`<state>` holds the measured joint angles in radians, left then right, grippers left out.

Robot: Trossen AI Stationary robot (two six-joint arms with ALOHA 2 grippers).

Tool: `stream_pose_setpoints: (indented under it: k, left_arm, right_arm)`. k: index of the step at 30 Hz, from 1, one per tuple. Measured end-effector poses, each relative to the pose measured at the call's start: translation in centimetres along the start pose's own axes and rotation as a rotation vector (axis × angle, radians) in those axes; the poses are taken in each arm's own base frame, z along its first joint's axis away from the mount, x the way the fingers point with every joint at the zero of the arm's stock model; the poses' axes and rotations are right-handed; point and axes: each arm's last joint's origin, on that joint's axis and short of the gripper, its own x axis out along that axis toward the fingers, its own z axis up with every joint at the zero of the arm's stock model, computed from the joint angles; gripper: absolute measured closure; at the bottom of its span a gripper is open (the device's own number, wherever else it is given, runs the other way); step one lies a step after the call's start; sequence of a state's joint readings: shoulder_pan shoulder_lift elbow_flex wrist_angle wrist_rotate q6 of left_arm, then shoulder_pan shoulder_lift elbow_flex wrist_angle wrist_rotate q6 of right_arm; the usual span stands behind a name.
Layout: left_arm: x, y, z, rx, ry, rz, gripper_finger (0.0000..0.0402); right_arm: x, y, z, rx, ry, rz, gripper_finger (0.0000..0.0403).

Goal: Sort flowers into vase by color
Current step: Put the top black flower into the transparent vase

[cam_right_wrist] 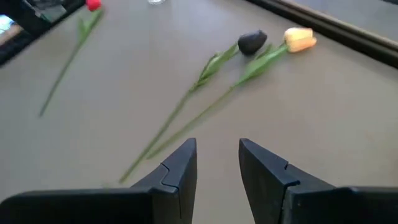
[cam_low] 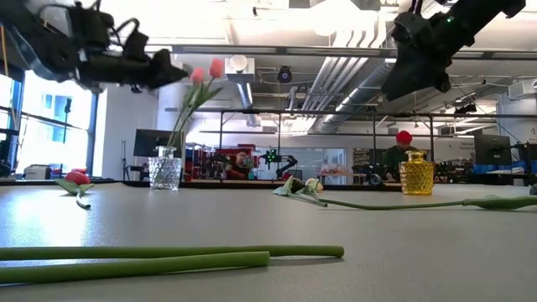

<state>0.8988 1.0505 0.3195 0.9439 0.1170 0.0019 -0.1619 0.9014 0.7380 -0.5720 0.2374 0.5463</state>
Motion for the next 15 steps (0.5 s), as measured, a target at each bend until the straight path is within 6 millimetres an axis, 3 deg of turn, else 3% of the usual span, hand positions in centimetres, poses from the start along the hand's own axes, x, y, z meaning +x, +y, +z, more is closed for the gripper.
stream_pose_setpoints:
  k: [6,15]
  left_arm:
    - [-2.3,-1.8,1.3,0.093,0.101,-0.106,0.0253]
    - [-3.8,-4.9,0.4,0.148,0.253,-0.303,0.0266]
  right_arm:
    - [2.4,1.3,-1.1,0.003,0.082,-0.072,0.0295]
    - [6.3,2.5,-3.1,0.120,0.210,-0.178,0.0295]
